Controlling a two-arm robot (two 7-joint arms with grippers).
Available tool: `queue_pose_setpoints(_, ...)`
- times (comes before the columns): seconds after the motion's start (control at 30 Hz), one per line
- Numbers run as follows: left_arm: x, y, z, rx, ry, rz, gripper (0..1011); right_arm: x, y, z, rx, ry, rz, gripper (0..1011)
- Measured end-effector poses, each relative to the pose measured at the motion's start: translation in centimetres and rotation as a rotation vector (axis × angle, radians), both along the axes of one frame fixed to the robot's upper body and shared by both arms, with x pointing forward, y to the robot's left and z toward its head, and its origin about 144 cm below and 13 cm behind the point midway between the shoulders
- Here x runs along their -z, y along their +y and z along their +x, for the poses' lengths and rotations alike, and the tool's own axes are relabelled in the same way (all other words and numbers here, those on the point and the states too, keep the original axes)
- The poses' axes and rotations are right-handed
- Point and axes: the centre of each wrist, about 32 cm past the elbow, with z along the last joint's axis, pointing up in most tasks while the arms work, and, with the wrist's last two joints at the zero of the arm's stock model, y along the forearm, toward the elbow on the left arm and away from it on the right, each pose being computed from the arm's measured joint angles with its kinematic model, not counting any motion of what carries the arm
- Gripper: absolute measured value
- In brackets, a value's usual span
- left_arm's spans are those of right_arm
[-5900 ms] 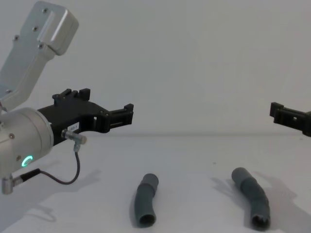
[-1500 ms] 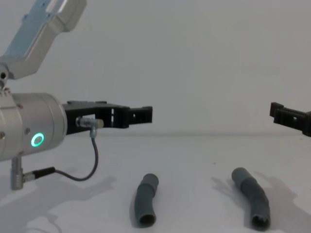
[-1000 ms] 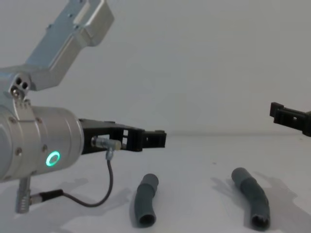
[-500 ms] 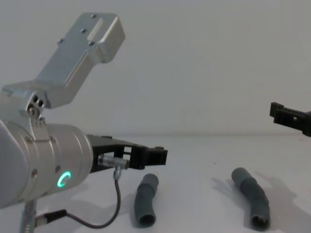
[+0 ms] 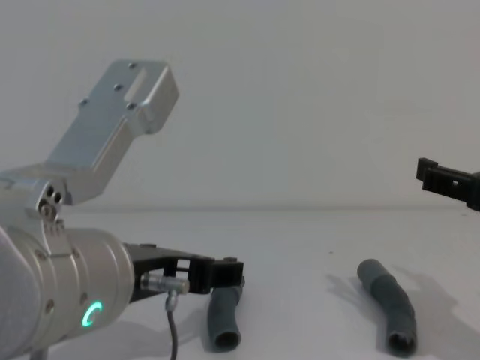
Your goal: Use both hands to pick up one end of the pipe from the table, align the ends, and insert them.
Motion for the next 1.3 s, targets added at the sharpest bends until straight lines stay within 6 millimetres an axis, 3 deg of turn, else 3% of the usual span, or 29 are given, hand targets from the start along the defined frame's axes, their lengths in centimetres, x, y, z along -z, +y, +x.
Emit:
queue_pose_setpoints(0.53,1.1,0.4,0.3,0.011,0.027,0.008,1002,0.0,0.0,0.0,0.0,0.0,0.0,1004)
queue_pose_setpoints(1.3,0.2,-0.2,1.4,0.126,-0.058,0.047,1002,0.0,0.0,0.0,0.0,0.0,0.0,1004)
